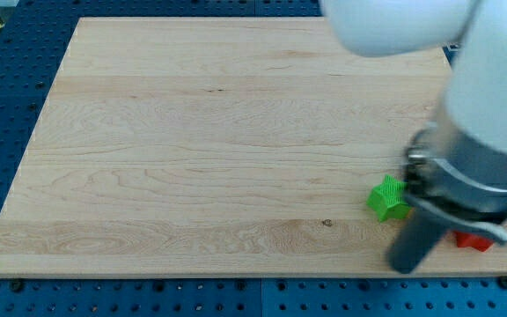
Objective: Separate the green circle from the group
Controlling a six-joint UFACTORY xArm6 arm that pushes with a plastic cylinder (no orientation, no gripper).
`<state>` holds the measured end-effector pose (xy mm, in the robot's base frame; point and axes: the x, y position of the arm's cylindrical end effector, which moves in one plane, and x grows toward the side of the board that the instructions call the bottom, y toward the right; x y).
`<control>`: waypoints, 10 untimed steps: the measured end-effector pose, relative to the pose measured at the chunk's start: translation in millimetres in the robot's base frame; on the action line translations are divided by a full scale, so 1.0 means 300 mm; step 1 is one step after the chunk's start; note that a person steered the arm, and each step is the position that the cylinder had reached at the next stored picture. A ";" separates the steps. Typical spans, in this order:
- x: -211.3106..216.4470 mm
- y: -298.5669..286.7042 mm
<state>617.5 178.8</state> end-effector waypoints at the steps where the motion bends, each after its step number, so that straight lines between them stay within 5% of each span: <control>1: -0.001 0.325; 5: -0.136 0.351; 10: -0.325 -0.120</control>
<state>520.0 142.7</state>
